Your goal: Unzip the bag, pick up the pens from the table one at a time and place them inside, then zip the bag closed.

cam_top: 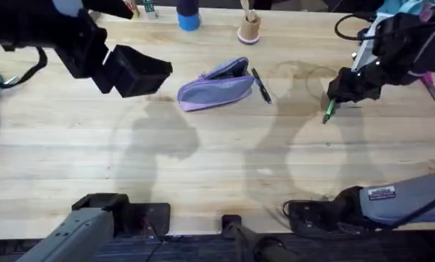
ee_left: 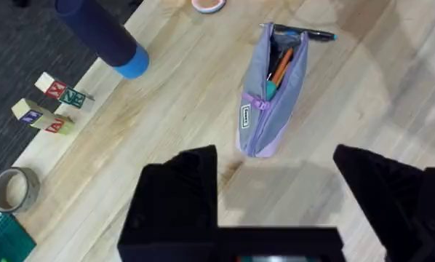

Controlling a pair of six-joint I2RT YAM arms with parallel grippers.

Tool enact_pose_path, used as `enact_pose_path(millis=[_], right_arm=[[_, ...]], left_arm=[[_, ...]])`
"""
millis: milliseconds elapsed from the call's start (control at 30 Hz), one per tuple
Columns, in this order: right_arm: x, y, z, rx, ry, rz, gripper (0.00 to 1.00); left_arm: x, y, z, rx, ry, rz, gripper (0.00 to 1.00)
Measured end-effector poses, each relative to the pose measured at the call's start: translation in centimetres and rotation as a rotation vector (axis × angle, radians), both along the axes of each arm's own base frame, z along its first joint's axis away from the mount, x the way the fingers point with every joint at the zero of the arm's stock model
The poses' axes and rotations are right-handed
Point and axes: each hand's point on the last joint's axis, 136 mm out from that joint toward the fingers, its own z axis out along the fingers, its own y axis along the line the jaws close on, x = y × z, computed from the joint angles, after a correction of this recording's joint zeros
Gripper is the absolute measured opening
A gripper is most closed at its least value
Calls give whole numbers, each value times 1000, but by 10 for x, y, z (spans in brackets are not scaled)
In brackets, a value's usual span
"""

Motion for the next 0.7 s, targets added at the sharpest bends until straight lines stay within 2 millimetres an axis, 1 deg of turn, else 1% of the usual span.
enact_pose_path(millis=[100,200,267,300,367,433,467,567,633,700], right_arm=[[-1,4,2,24,15,8,31],[-4,17,5,75,35,31,31],[2,22,13,91,8,50,31],[9,24,22,94,-24,67,31],[24,29,46,96,-113,113,31],[43,38,78,93,-235,184,31],[53,46,97,91,-305,233,31],[67,74,137,95,-453,392,31],[70,96,154,100,-513,513,31],[70,119,160,105,-540,642,31]], left_arm=[[0,0,0,0,0,0,995],[0,0,0,0,0,0,994],[0,0,0,0,0,0,994],[0,0,0,0,0,0,994],[0,0,0,0,0,0,994],[0,0,0,0,0,0,995],[0,0,0,0,0,0,993],[0,0,0,0,0,0,993],[0,0,0,0,0,0,994],[0,0,0,0,0,0,993]])
